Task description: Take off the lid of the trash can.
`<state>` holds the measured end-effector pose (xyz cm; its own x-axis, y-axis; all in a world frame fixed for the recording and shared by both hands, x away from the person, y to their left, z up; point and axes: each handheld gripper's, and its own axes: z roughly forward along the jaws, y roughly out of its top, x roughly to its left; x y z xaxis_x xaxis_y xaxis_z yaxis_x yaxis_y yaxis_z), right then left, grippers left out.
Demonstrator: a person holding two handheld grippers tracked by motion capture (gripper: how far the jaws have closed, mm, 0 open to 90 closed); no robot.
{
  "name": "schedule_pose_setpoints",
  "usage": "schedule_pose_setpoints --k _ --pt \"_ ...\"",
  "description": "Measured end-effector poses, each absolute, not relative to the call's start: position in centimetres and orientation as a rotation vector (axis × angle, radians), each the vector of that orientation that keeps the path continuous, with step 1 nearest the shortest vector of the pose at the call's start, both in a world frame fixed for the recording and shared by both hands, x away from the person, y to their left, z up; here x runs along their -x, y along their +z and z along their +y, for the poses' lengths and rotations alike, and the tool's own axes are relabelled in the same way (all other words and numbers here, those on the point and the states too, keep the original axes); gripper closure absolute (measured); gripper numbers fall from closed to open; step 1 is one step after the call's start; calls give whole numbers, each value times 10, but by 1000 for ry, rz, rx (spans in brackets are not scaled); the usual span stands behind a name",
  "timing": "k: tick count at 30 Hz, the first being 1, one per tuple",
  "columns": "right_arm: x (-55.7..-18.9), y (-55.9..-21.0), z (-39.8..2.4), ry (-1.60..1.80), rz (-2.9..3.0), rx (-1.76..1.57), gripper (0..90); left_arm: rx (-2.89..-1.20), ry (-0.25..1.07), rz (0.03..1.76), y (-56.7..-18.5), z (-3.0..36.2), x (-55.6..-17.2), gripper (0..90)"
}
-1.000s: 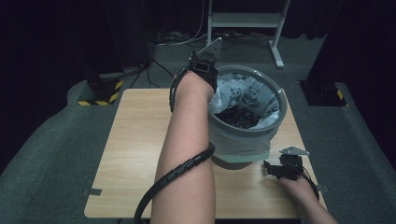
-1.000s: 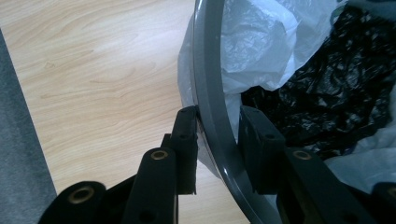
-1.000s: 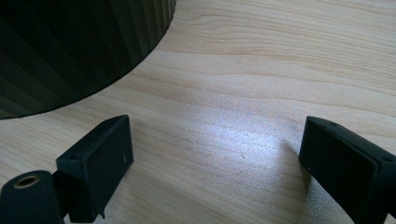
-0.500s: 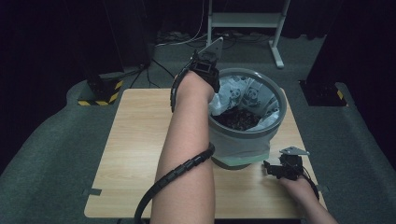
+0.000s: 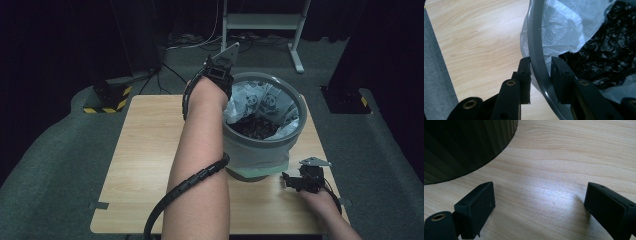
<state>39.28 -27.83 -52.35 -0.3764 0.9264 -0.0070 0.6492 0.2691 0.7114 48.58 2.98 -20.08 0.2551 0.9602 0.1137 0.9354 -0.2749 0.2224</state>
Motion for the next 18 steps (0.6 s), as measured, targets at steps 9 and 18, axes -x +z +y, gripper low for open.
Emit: schedule_pose_setpoints --k 9,18 --pt "-393 -524 -278 881 2120 -1424 94 -2352 298 1838 -198 34 -484 705" --pt "-393 -523 -278 881 2121 -1425 94 -2214 279 1850 -196 44 -490 749"
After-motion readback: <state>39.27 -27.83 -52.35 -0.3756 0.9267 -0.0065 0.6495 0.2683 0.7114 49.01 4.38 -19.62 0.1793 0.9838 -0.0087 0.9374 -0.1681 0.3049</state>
